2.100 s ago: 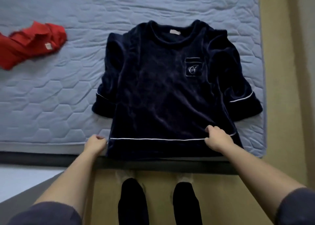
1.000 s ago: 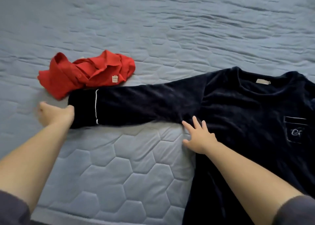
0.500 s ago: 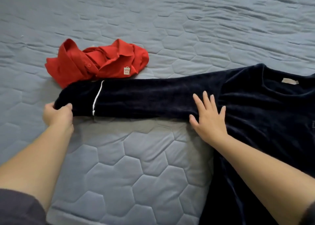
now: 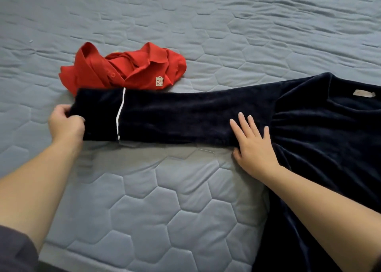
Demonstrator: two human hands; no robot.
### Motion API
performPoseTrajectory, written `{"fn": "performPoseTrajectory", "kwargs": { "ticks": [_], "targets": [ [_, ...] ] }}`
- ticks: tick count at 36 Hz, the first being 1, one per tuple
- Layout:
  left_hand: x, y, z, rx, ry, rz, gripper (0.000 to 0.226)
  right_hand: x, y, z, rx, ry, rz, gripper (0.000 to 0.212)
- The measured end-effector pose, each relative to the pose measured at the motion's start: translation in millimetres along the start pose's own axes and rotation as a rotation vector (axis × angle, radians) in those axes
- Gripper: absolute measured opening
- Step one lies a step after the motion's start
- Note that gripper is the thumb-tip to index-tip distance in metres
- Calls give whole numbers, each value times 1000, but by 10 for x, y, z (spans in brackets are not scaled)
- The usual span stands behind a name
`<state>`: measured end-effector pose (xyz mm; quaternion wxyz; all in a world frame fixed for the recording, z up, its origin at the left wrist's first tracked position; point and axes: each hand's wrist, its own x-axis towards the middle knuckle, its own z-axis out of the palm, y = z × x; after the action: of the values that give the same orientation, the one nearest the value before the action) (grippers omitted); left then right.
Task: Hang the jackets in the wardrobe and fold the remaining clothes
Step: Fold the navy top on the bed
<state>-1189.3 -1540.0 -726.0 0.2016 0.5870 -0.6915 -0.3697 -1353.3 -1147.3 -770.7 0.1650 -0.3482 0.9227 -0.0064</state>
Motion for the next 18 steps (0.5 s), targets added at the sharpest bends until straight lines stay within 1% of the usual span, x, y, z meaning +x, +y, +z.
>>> {"fn": "performPoseTrajectory", "kwargs": {
  "ticks": [1,2,3,4,5,6,7,8,10,11,12,13,14,16,18],
  "targets": [
    [39,-21,1,62,-20,9,27,-5,11,21,-13,-30,-22,75],
    [48,-48,12,111,-71,-27,34,-17,28,54,-36,-93,-39,74],
    [40,-104,46,109,-149,-118,38,-23,42,89,-52,-165,-43,73],
    [-16,-145,74,92,-246,-221,38,-16,49,111,-61,-219,-36,73],
    [-97,-176,96,56,-335,-316,34,-3,46,115,-62,-256,-26,74],
    [-169,-192,112,22,-380,-377,29,21,32,102,-58,-283,-19,75],
    [-205,-210,123,8,-377,-395,28,46,14,79,-51,-308,-11,77],
    [-243,-213,128,9,-345,-370,29,69,-4,48,-42,-334,-5,79],
    [-312,-153,116,37,-228,-252,33,78,-13,-31,27,-369,6,83],
    [-375,-66,106,23,-180,-184,33,63,-9,-80,109,-366,14,82],
    [-467,59,108,-27,-167,-120,33,34,4,-136,229,-348,31,80],
    [-580,213,127,-97,-191,-53,32,-5,16,-196,382,-317,61,75],
    [-719,393,168,-146,-245,22,32,-47,31,-261,552,-276,113,68],
    [-1054,780,280,-172,-398,185,27,-128,37,-423,934,-209,285,57],
    [-1515,1223,393,-230,-561,314,22,-219,96,-687,1365,-232,479,49]
  ]
}}
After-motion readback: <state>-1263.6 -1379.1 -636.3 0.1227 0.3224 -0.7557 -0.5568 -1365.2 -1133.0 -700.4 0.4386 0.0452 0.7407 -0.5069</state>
